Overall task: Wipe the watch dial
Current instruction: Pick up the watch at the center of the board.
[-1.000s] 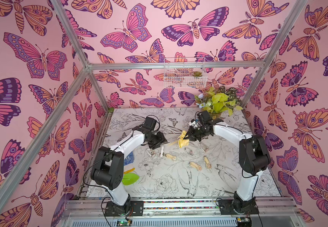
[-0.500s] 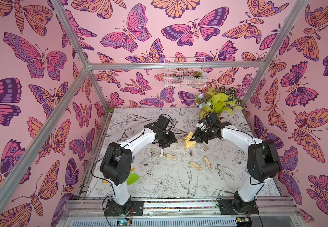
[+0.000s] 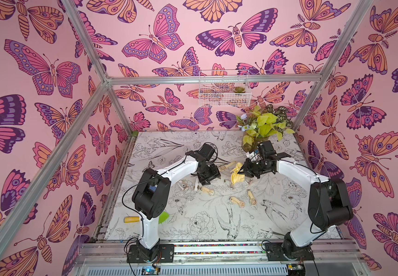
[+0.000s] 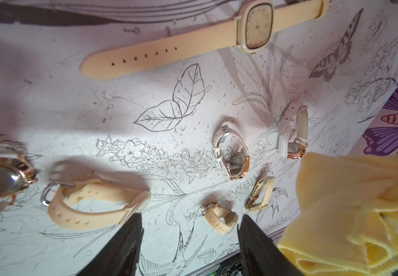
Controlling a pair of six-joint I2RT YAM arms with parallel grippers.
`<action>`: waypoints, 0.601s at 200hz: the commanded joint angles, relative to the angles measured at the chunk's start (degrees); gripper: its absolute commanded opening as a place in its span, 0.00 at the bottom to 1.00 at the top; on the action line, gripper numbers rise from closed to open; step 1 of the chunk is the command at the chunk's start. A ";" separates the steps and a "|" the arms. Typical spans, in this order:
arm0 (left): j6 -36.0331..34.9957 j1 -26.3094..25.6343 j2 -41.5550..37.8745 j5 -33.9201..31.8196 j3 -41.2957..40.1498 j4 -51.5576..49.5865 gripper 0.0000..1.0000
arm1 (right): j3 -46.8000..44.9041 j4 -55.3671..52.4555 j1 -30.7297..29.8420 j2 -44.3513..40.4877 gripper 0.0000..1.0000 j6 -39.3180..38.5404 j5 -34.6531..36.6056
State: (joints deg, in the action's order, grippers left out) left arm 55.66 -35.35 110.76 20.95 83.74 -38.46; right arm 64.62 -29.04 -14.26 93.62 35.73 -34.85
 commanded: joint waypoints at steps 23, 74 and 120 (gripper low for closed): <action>8.69 -1.37 3.25 -0.78 2.92 -1.89 0.71 | -2.74 1.57 1.47 -3.14 0.00 -1.18 2.34; 17.73 -1.73 5.98 -3.25 7.45 -4.78 0.95 | -4.55 2.23 1.81 -6.12 0.00 -1.27 4.43; 25.15 -2.25 11.79 -0.32 12.97 -8.78 1.00 | -6.08 3.28 2.81 -6.77 0.00 -0.83 4.84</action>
State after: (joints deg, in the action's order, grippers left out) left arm 74.83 -36.95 119.24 19.51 95.33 -42.76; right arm 59.33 -26.65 -12.34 87.94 35.55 -31.00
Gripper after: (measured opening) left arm 0.998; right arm 0.119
